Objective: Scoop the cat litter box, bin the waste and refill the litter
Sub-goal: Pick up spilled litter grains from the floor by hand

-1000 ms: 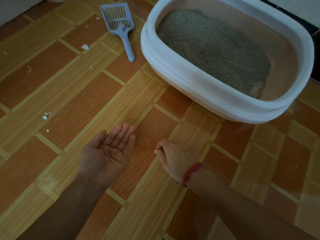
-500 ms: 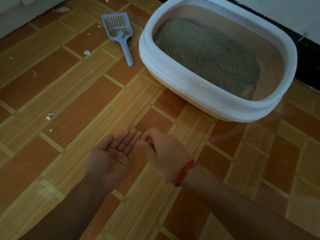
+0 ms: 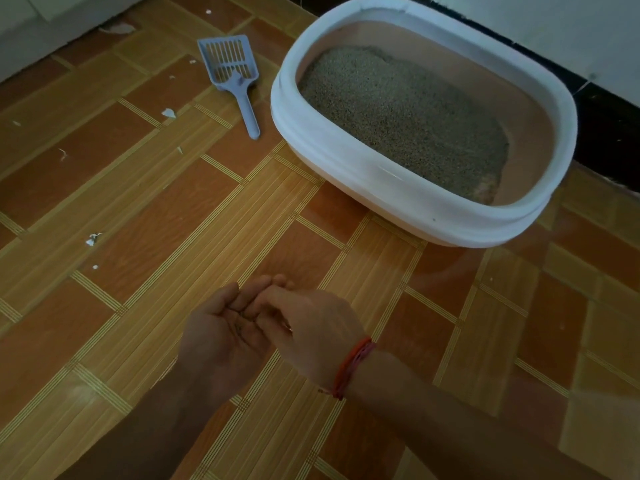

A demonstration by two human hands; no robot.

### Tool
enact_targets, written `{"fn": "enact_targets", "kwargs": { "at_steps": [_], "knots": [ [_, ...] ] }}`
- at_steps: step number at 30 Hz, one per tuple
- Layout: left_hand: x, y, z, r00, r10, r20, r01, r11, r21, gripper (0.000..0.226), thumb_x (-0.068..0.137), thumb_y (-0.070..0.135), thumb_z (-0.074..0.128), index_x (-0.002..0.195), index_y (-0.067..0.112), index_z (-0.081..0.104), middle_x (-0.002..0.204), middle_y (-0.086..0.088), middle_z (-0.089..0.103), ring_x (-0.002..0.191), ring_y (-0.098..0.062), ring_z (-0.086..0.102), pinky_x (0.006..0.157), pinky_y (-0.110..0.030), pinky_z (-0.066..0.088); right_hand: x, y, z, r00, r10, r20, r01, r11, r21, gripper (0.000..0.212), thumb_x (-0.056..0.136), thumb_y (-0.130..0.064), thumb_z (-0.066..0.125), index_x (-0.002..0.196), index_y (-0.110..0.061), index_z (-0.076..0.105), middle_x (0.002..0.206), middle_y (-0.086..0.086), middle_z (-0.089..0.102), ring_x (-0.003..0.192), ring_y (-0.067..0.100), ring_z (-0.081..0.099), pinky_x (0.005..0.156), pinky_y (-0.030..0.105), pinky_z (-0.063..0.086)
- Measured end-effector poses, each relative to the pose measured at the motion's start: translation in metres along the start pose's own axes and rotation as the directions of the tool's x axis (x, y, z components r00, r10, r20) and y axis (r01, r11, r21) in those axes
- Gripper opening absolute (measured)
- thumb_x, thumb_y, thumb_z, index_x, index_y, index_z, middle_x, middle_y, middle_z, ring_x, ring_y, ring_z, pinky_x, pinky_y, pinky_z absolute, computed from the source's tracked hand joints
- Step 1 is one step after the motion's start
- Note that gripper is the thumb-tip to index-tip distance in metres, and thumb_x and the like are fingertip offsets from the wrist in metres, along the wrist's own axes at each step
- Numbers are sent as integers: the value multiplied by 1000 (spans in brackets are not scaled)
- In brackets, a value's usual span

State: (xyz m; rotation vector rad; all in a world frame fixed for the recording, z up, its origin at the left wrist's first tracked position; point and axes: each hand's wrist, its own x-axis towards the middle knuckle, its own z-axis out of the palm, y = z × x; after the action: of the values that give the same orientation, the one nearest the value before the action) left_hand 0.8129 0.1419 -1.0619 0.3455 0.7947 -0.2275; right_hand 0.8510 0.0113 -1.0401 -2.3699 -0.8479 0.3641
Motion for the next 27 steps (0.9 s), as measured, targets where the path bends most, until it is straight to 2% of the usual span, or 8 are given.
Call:
{"fn": "enact_targets", "kwargs": {
  "at_steps": [2,6,9,12,16,20,24,27],
  "knots": [
    [1,0,1,1000,7,-5,-7,1000,-2,43,97,27,38,101,-4,68,106,-17,72,106,-28,69,89,-42,56,0,3,1,1000,-6,-13,6,1000,12,11,94,-31,55,101,-30,63,78,-10,65,70,7,60,62,31,53],
    [7,9,0,999,40,-37,-41,999,-18,38,86,23,50,84,-3,77,109,-17,73,100,-27,72,86,-41,57,-1,22,-8,996,73,-57,-70,996,48,18,95,-38,57,110,-31,60,67,-18,54,57,2,49,57,18,44],
    [11,18,1,994,83,-70,-88,994,-61,30,71,19,59,80,-3,77,111,-17,72,103,-30,71,82,-43,59,-4,50,-15,972,229,-48,-225,972,71,17,96,-41,55,111,-34,58,57,-7,49,52,11,48,52,26,45],
    [15,24,4,991,99,-89,-107,990,-90,33,80,19,53,82,-3,77,111,-15,73,102,-30,71,81,-43,59,-4,77,-20,922,385,-33,-382,921,69,17,96,-40,54,112,-34,59,65,-4,57,61,14,56,62,35,54],
    [21,27,10,987,110,-113,-122,987,-105,48,102,23,38,86,-3,76,110,-14,73,101,-28,72,83,-43,58,2,96,-25,884,463,-63,-461,886,47,21,97,-37,54,115,-30,63,93,-11,67,86,7,63,79,30,56],
    [26,27,14,987,115,-114,-126,987,-102,41,103,25,36,102,1,69,111,-12,73,102,-27,72,84,-43,58,12,100,-25,888,453,-82,-452,891,33,22,97,-33,56,116,-29,65,87,-17,58,84,4,58,78,22,52],
    [30,28,14,987,115,-113,-127,986,-108,42,103,25,37,98,1,71,110,-12,74,101,-27,72,84,-44,57,19,103,-20,897,435,-82,-434,900,34,18,95,-33,58,109,-29,68,81,-25,51,78,-2,54,74,16,49],
    [31,28,13,986,122,-117,-135,984,-116,44,102,24,38,94,0,73,110,-12,74,101,-27,72,83,-44,58,17,105,-18,898,432,-86,-430,902,40,15,95,-33,58,104,-30,70,78,-30,50,75,-8,53,69,6,42]
  ]
}}
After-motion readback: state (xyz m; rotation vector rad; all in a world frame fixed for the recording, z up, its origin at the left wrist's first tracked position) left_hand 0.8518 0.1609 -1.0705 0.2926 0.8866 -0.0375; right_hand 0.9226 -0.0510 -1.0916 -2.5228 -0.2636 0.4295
